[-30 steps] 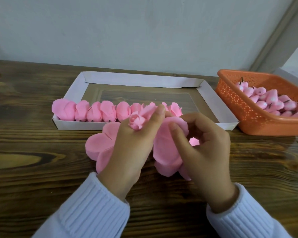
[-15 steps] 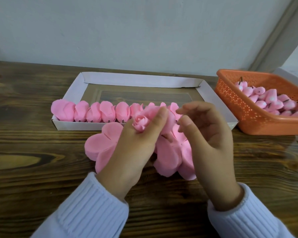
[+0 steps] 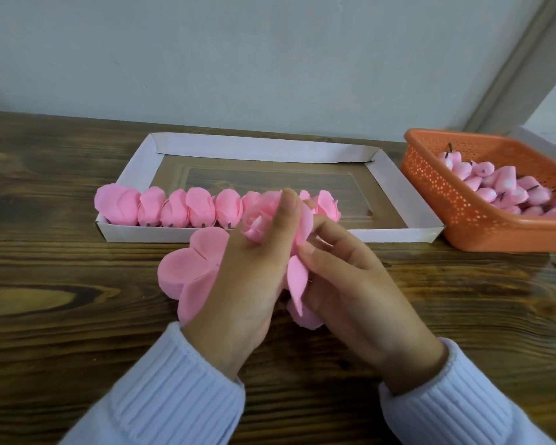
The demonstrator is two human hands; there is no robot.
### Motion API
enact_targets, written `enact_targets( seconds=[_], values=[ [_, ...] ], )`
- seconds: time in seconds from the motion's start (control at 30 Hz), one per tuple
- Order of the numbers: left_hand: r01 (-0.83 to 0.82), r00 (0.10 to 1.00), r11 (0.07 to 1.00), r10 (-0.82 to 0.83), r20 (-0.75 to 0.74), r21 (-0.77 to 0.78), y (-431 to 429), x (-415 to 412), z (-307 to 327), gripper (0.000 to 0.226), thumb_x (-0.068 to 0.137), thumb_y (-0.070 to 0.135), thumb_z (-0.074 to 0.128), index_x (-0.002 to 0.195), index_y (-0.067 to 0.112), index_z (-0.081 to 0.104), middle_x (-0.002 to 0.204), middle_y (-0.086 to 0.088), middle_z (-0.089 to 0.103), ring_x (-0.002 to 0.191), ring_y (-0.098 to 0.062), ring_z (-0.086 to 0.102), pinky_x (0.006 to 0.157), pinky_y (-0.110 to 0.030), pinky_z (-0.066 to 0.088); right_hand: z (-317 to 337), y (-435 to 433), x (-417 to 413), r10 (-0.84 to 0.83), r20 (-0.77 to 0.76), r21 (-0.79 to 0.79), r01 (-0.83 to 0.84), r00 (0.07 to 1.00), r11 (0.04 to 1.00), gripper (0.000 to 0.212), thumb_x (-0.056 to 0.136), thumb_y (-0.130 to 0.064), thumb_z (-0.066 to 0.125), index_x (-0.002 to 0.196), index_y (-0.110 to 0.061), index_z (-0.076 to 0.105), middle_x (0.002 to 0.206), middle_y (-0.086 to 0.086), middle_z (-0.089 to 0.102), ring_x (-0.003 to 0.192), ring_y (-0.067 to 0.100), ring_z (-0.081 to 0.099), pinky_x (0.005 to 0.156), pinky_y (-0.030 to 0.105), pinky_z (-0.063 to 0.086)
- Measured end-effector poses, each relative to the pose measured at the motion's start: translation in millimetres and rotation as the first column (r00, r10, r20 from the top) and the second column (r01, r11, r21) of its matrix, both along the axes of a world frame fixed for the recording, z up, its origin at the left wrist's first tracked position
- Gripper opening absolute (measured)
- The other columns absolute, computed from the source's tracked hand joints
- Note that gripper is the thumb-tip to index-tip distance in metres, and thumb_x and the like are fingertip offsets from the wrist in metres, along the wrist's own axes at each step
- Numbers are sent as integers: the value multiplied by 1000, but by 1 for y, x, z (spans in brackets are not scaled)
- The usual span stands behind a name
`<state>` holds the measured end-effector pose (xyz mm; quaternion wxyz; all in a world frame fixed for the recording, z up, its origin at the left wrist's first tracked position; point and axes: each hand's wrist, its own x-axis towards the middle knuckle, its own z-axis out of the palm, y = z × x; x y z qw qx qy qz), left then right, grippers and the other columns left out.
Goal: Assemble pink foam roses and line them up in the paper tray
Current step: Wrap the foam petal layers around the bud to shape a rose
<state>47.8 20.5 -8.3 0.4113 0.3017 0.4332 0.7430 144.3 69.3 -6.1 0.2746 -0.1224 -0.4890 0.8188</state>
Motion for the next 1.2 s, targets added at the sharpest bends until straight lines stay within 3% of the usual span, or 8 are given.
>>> enact_targets(
  seconds=[0.2, 0.4, 0.63, 0.73, 0.83, 0.93, 1.1, 1.2],
  values=[
    [26, 982, 1000, -24, -189, 12, -5, -1, 4, 42, 60, 63, 72, 78, 26, 73, 88, -19, 71, 90, -33, 72, 75, -58, 58, 1, 4, -1, 67, -52, -139, -74, 996, 988, 36, 93, -7, 47, 125, 11, 45, 88, 18, 64, 74, 20, 64, 64, 26, 54],
    [164, 925, 982, -121, -359, 91, -7, -10, 6, 13, 72, 36, 70, 83, 33, 76, 93, 8, 74, 91, -7, 71, 68, -26, 59, 2, 5, 2, 177, -81, -150, -188, 981, 971, 34, 88, -16, 51, 107, 8, 65, 86, 21, 69, 73, 24, 71, 66, 30, 57],
    [21, 970, 999, -14, -243, 26, -7, -7, 5, 26, 69, 52, 66, 77, 30, 77, 85, -1, 76, 86, -19, 74, 70, -42, 61, 1, 15, 6, 127, 15, -39, -127, 992, 991, 63, 82, -33, 61, 134, 0, 49, 113, 21, 62, 98, 30, 63, 91, 41, 52],
    [-67, 989, 998, 64, -136, -19, -4, -8, 5, 34, 75, 52, 68, 84, 20, 76, 87, -10, 76, 85, -27, 74, 76, -50, 58, 3, 17, 12, 86, -5, 160, -85, 996, 983, 61, 73, -41, 78, 124, -13, 58, 108, 11, 65, 91, 25, 66, 82, 35, 55],
    [-105, 994, 994, 104, -29, -41, -4, -10, 7, 48, 75, 57, 65, 94, 13, 73, 99, -21, 72, 97, -35, 70, 88, -64, 51, 0, 12, 13, -157, 75, 542, 92, 985, 835, 55, 74, -21, 79, 124, -22, 55, 111, 1, 66, 90, 20, 68, 77, 28, 54],
    [-120, 990, 989, 112, -89, -88, -6, -8, 8, 51, 61, 69, 62, 88, 28, 76, 107, -32, 65, 98, -29, 61, 98, -66, 42, -3, 7, 9, -527, -9, 808, 317, 850, 497, 26, 81, -22, 71, 105, -24, 61, 93, -14, 68, 75, 9, 68, 65, 24, 54],
    [-91, 953, 995, 74, -293, -47, -4, -8, 4, 39, 70, 70, 50, 86, 44, 75, 82, 12, 74, 75, 1, 68, 61, -15, 51, -4, 7, 12, -716, -190, 885, 433, 671, 171, 8, 88, -20, 63, 81, -17, 65, 62, -10, 58, 57, 8, 54, 53, 17, 41],
    [-99, 902, 995, 77, -425, -29, -4, -6, 2, 33, 75, 69, 46, 86, 52, 72, 78, -4, 71, 66, -13, 63, 57, -27, 54, -4, 5, 12, -737, -243, 880, 463, 630, 106, 16, 88, -22, 61, 76, -11, 65, 60, -8, 56, 55, 9, 52, 51, 18, 41]
  ],
)
